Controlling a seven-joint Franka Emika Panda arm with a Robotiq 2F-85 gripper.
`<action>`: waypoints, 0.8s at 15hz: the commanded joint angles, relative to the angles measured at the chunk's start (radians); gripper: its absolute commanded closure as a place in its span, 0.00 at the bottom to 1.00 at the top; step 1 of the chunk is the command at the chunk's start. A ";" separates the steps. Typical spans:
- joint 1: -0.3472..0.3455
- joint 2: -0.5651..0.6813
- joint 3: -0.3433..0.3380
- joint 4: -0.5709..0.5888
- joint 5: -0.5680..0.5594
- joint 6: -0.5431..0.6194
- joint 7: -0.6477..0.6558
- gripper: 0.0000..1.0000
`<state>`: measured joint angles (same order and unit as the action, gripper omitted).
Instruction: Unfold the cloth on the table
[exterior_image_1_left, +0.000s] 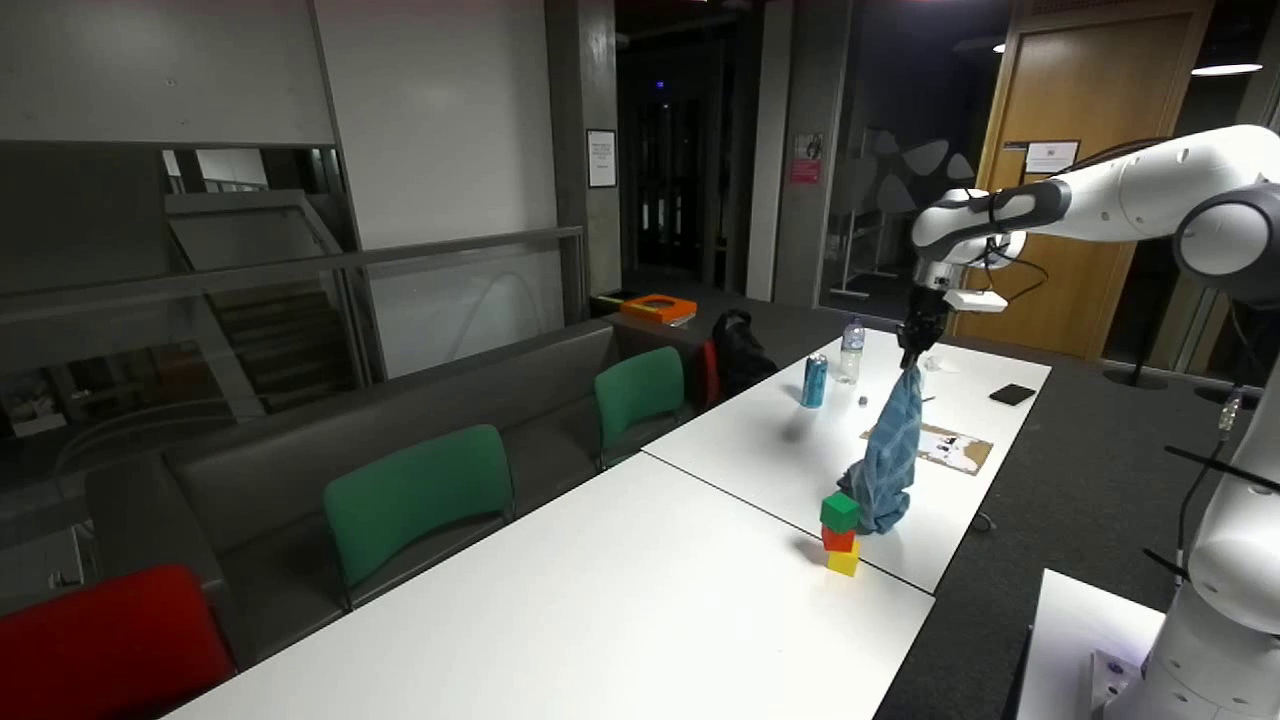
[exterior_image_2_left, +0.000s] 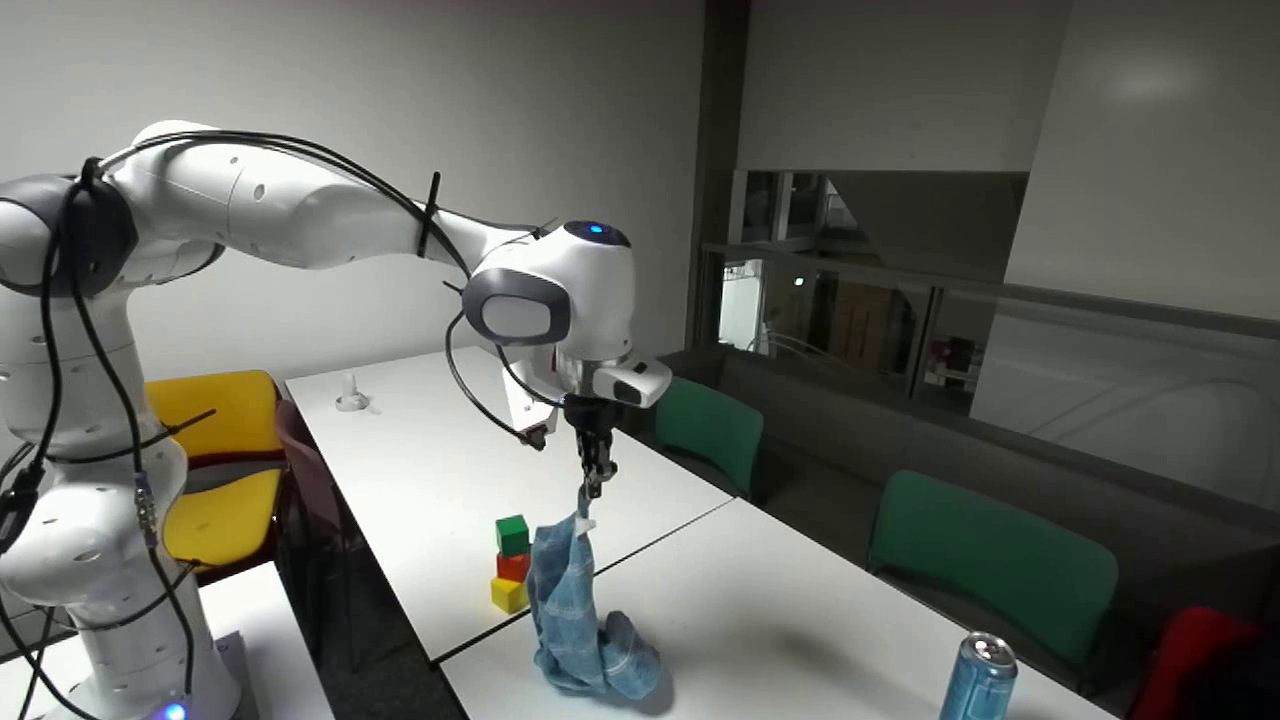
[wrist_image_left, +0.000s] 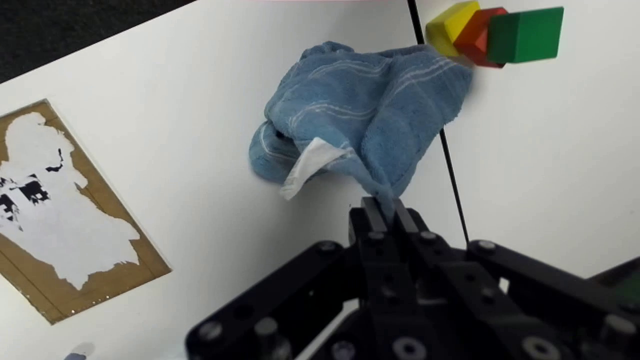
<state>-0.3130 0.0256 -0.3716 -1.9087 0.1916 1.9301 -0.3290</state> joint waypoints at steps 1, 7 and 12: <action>-0.091 0.132 -0.041 0.141 0.155 -0.063 -0.049 0.98; -0.296 0.347 -0.040 0.317 0.386 -0.182 -0.055 0.98; -0.460 0.492 0.023 0.470 0.509 -0.282 0.006 0.98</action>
<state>-0.6814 0.4304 -0.3972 -1.5714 0.6422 1.7326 -0.3720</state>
